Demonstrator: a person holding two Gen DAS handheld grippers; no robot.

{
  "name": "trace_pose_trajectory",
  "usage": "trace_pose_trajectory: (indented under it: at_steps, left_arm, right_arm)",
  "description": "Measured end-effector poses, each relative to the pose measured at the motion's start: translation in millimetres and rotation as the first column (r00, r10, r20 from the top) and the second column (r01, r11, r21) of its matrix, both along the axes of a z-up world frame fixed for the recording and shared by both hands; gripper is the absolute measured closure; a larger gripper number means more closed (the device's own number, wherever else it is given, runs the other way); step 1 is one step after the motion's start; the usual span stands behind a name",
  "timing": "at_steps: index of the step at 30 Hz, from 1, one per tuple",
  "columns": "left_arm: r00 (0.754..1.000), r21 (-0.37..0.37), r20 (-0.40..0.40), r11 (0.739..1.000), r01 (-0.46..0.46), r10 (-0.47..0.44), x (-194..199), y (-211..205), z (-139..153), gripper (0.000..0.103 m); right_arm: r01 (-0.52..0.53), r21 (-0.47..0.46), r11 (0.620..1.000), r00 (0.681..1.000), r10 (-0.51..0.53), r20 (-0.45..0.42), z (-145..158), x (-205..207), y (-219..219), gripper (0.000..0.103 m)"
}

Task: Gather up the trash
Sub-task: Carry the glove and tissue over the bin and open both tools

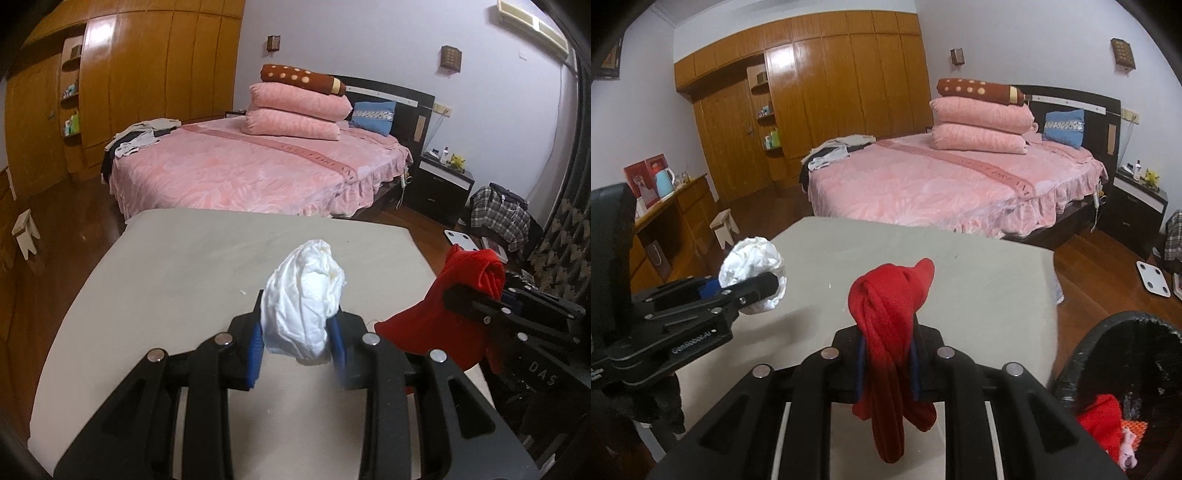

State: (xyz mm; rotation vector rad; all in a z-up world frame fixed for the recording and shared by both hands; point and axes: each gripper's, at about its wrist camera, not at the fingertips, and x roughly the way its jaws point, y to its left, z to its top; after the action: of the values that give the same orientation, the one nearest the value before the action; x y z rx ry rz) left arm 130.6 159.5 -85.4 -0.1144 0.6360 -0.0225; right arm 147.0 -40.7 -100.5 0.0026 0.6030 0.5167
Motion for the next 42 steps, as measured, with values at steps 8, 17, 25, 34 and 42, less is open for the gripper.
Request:
trace_pose_trajectory:
  at_steps: [8,17,25,34,42]
  left_arm:
    - [0.998,-0.002,0.034,0.999,0.045,-0.045,-5,-29,16,0.074]
    - [0.992,-0.006,0.056,0.994,0.110,-0.110,-9,-67,26,0.073]
    - [0.982,0.000,0.077,0.985,0.171,-0.170,-13,-103,35,0.073]
    - [0.959,0.013,0.114,0.965,0.261,-0.261,-14,-158,51,0.073]
    - [0.921,0.027,0.130,0.930,0.366,-0.367,-8,-215,54,0.073]
  right_arm:
    - [0.018,0.007,1.000,0.999,-0.019,0.051,23,-11,-23,0.085]
    - [0.071,0.034,0.997,0.994,-0.073,0.079,36,-20,-58,0.085]
    - [0.123,0.045,0.991,0.986,-0.127,0.104,46,-29,-96,0.085]
    - [0.201,0.037,0.979,0.972,-0.204,0.121,52,-36,-145,0.085]
    - [0.300,0.039,0.953,0.945,-0.302,0.121,52,-39,-200,0.085]
